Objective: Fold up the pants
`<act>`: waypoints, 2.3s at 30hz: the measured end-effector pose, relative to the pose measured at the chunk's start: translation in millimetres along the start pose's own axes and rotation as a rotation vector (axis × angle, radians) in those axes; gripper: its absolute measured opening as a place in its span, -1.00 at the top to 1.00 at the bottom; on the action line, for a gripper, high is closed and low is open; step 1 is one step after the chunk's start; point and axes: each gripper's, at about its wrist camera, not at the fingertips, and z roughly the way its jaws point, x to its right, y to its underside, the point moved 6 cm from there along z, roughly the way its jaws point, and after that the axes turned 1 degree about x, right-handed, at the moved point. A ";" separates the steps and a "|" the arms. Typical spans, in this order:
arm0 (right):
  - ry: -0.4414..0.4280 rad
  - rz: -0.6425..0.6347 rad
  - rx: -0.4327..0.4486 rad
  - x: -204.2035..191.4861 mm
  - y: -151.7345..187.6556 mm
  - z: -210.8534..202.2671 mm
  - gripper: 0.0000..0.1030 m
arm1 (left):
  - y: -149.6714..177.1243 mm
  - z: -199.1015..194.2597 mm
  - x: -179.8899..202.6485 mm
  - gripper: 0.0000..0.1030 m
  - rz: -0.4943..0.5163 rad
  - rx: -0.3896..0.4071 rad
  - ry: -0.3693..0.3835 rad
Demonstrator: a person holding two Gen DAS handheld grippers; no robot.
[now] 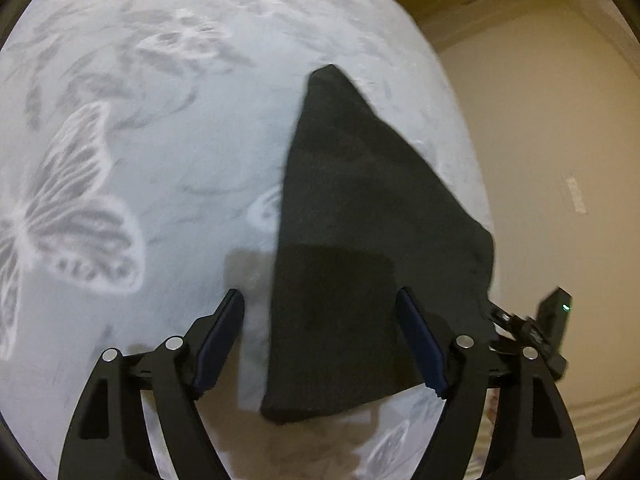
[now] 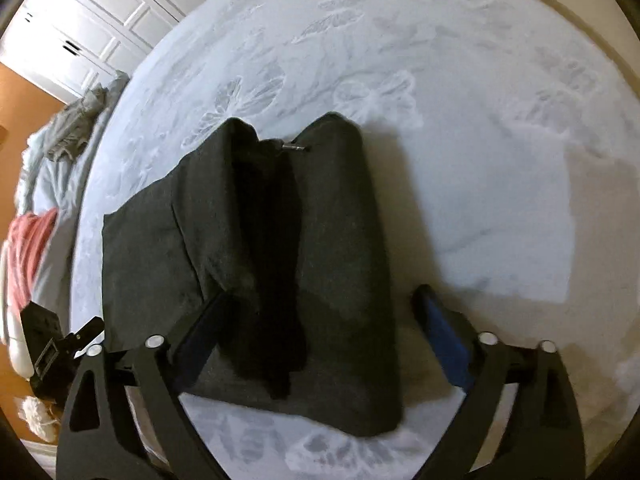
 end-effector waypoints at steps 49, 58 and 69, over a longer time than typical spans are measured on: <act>-0.077 -0.460 0.264 -159.5 33.0 -46.4 0.41 | 52.4 -60.0 35.9 -0.35 0.411 0.223 -0.433; 0.004 -0.521 0.125 -165.5 51.4 1.6 0.38 | 54.0 -37.8 50.9 -0.35 0.453 0.204 -0.448; 0.073 -0.614 0.042 -131.0 91.5 -10.8 -0.44 | 57.1 -42.0 43.7 -0.42 0.452 0.208 -0.473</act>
